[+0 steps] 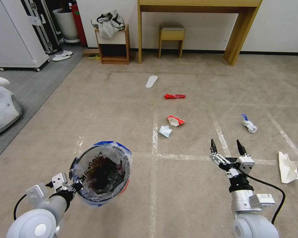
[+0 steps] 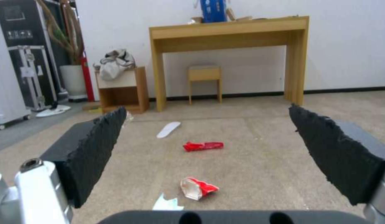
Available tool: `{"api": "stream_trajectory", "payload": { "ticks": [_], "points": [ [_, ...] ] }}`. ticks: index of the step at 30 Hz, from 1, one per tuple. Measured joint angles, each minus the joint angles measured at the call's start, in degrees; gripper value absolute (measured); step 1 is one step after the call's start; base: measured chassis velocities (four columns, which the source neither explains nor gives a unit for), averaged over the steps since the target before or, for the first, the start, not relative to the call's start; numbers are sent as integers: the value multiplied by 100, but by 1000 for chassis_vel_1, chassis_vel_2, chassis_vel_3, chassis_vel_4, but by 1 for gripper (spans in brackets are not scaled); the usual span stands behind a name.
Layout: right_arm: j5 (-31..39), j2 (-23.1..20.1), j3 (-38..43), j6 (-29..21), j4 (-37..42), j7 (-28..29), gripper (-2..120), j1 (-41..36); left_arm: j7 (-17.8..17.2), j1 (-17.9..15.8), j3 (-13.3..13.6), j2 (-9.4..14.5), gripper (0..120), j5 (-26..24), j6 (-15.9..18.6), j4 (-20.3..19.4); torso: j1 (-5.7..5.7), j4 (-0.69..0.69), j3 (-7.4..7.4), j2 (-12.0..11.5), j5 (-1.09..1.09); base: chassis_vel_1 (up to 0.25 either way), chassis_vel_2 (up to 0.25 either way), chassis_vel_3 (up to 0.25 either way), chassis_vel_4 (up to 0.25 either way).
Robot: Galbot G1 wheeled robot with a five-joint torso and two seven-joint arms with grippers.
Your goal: Pick up the trash bin and place the garbage on the floor into it.
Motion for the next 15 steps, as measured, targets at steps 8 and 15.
{"api": "stream_trajectory", "payload": {
  "ticks": [8,15],
  "points": [
    [-43,30,-8,-1,-9,-8,100,-2,18,13,-9,4,0,23,0,0,0,0,0,0,0,-64,46,50,-58],
    [-65,35,-7,3,-25,-12,100,0,20,14,-12,4,0,35,0,0,0,0,0,0,0,-88,91,93,-85]
  ]
}}
